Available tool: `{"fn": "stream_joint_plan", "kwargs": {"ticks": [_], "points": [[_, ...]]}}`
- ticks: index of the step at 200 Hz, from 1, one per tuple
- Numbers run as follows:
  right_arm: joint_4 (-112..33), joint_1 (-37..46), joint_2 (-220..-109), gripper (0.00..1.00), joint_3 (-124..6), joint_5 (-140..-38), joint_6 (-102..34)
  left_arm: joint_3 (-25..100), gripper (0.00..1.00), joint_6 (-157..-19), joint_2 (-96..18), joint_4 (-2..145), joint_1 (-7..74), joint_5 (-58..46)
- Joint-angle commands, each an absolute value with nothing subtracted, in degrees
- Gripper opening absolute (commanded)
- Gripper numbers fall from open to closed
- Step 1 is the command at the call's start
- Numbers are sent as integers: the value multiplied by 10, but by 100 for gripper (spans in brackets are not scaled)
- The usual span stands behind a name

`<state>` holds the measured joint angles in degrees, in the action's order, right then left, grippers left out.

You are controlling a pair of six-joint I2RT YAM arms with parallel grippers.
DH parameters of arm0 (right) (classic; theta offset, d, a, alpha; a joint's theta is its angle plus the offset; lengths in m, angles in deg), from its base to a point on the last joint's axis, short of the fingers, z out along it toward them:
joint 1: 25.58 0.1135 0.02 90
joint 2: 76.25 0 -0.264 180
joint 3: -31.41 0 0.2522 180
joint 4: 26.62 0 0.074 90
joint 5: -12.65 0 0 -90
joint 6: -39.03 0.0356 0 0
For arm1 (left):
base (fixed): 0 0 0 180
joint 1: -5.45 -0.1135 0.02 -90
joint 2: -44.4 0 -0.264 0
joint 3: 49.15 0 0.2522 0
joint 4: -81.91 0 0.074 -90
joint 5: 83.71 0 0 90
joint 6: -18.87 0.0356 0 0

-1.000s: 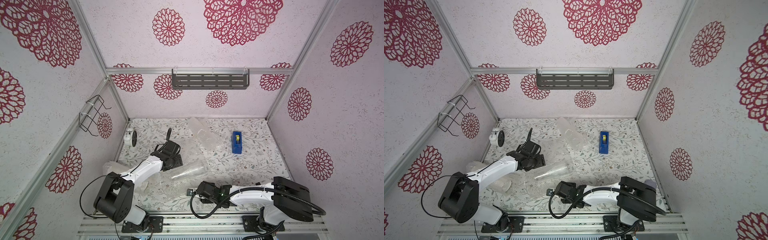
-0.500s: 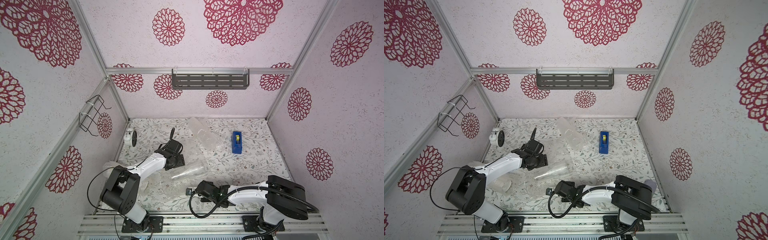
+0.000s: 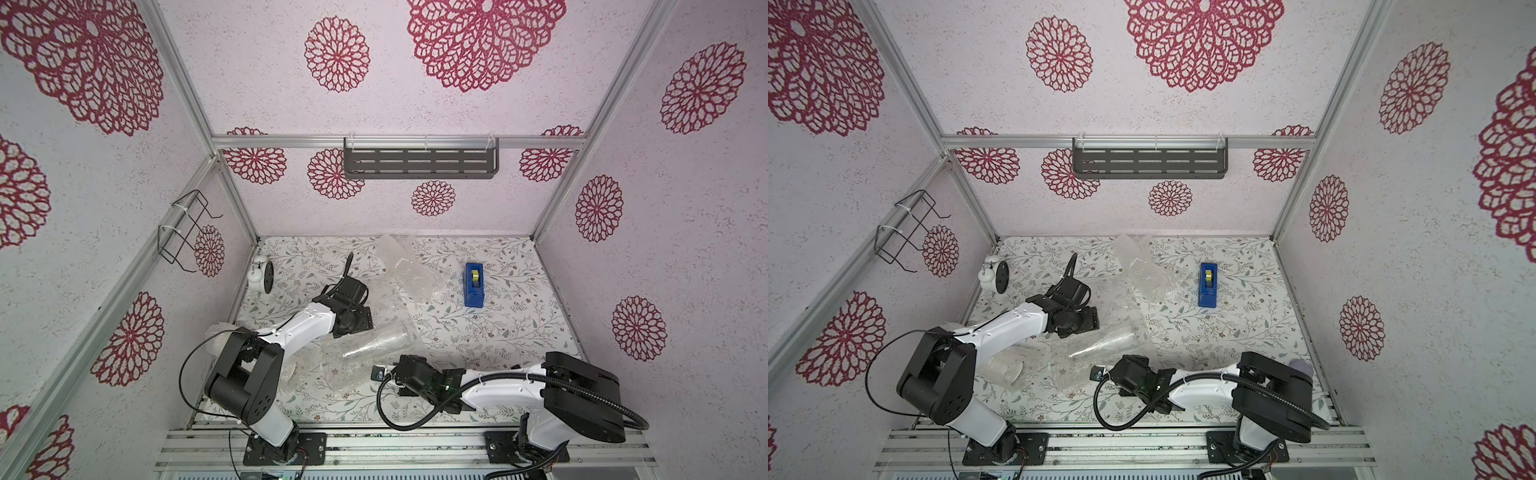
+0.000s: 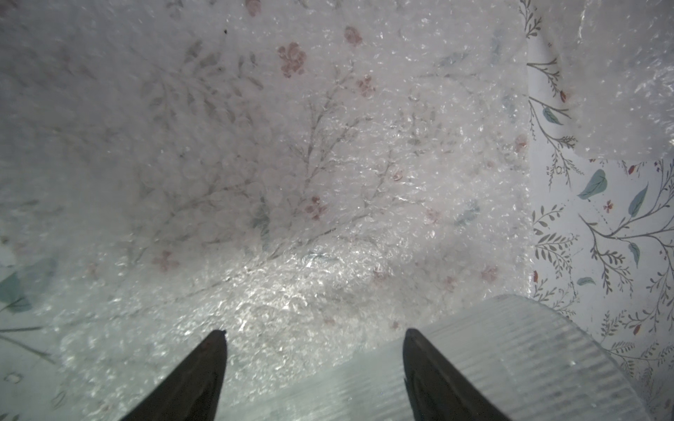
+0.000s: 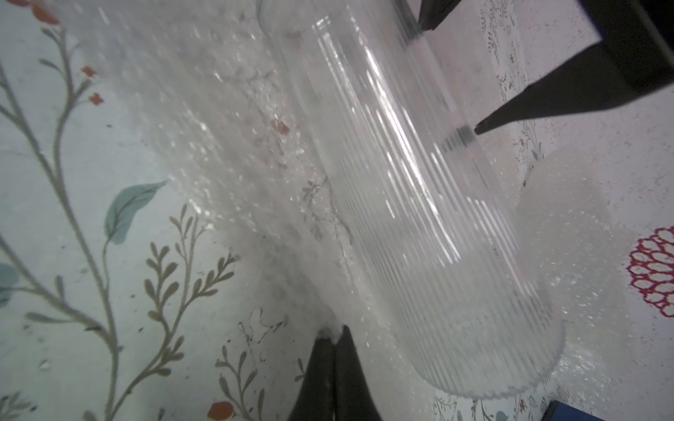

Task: Wrap vases in bubble wrap
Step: Wrap the vase in bubble wrap.

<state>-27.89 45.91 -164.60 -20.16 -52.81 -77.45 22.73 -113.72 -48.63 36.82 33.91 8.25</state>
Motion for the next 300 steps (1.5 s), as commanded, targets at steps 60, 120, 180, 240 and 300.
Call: {"fn": "stream_joint_plan", "kwargs": {"ticks": [60, 120, 180, 240, 300], "points": [[-225, 441, -1618, 0, -218, -500, -777, 243, 79, -1118, -511, 371, 349, 72], [-220, 413, -1646, 0, -256, -498, -795, 241, 79, -1112, -520, 377, 353, 70], [-208, 409, -1673, 0, -279, -487, -811, 237, 79, -1108, -523, 380, 353, 76], [-191, 401, -1678, 13, -284, -476, -811, 236, 79, -1109, -523, 384, 353, 77], [-179, 391, -1679, 32, -282, -474, -804, 232, 79, -1111, -518, 387, 353, 81]]}}
